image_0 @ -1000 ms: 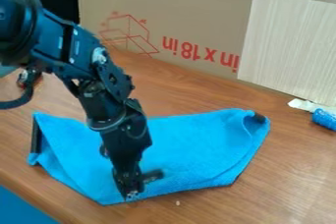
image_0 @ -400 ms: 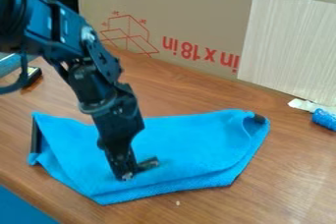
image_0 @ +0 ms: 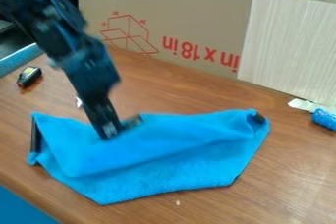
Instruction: Unfold the cloth from bottom right to top left
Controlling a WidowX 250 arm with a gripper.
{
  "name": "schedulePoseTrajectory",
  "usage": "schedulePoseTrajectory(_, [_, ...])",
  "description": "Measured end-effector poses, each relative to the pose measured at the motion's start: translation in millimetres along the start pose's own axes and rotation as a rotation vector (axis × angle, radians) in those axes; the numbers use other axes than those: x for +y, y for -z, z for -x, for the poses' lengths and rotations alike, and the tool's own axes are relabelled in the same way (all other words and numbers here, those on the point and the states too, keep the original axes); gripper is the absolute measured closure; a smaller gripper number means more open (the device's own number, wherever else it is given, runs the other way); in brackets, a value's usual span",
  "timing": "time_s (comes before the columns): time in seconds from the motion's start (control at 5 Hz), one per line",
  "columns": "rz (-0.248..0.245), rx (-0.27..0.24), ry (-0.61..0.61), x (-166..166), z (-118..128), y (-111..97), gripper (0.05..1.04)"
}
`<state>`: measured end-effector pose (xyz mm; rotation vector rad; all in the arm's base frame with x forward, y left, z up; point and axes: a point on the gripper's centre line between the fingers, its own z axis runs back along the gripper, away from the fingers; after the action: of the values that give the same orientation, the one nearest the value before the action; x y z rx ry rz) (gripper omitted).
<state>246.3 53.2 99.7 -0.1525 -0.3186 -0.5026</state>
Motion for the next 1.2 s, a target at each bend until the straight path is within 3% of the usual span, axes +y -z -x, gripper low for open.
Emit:
schedulePoseTrajectory(0.2, [0.014, -0.020, -0.040, 29.4, -0.3, -17.0, 1.033])
schedulePoseTrajectory(0.4, [-0.014, -0.021, -0.091, 58.4, -4.4, -17.9, 1.033])
schedulePoseTrajectory(0.6, [-0.135, 0.045, -0.139, 80.2, -5.1, -11.3, 1.033])
schedulePoseTrajectory(0.8, [-0.189, 0.099, -0.181, 100.6, -12.6, 2.7, 1.033])
schedulePoseTrajectory(1.2, [-0.203, 0.165, -0.309, 139.4, -30.9, 25.9, 1.033])
